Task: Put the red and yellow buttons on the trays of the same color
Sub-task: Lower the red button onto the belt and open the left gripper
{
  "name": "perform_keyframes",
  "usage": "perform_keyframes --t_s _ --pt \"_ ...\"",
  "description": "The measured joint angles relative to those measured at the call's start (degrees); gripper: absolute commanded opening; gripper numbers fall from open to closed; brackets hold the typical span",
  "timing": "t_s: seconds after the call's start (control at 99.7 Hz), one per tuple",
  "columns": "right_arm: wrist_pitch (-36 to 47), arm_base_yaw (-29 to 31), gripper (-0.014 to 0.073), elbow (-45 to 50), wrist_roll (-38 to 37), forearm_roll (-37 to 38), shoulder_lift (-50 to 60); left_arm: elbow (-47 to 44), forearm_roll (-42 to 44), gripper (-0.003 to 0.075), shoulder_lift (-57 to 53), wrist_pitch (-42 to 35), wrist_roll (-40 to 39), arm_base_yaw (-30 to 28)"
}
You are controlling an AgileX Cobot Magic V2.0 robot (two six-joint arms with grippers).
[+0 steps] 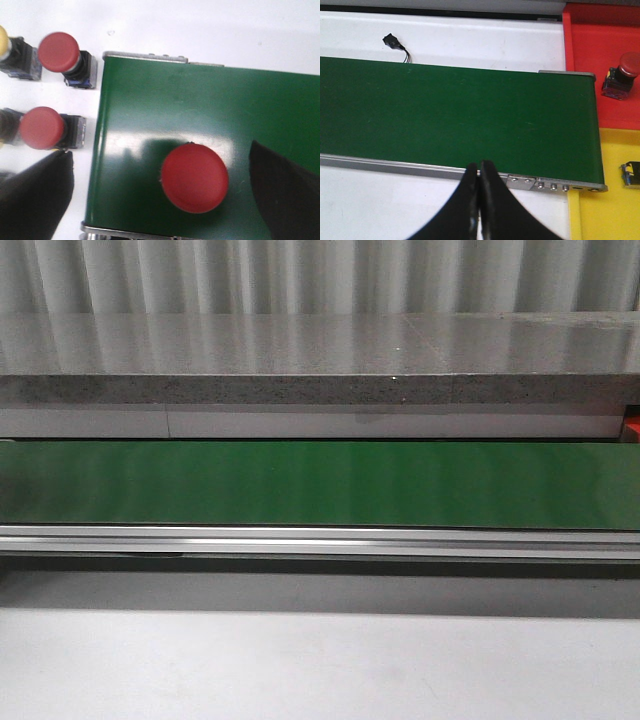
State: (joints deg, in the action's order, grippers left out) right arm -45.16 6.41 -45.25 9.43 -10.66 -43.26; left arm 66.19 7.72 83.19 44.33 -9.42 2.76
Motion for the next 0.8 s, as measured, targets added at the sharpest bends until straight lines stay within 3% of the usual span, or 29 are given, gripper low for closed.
perform_keyframes --t_s 0.17,0.351,0.552,0.802 --pt "0.0 0.0 -0.0065 0.0 0.0 0.0 0.0 0.1 3.2 0.0670 -5.3 1.0 -1.7 -2.8" --pt "0.0 0.0 -0.0065 0.0 0.0 0.0 0.0 -0.4 4.5 0.0670 -6.4 3.0 -3.7 -12.1" --pt "0.0 0.0 -0.0065 0.0 0.0 0.0 0.0 -5.1 4.4 0.0670 -5.4 -0.4 -4.7 -21.6" --pt "0.0 0.0 -0.0065 0.0 0.0 0.0 0.0 -6.8 5.0 0.0670 3.3 -3.5 -4.8 -24.6"
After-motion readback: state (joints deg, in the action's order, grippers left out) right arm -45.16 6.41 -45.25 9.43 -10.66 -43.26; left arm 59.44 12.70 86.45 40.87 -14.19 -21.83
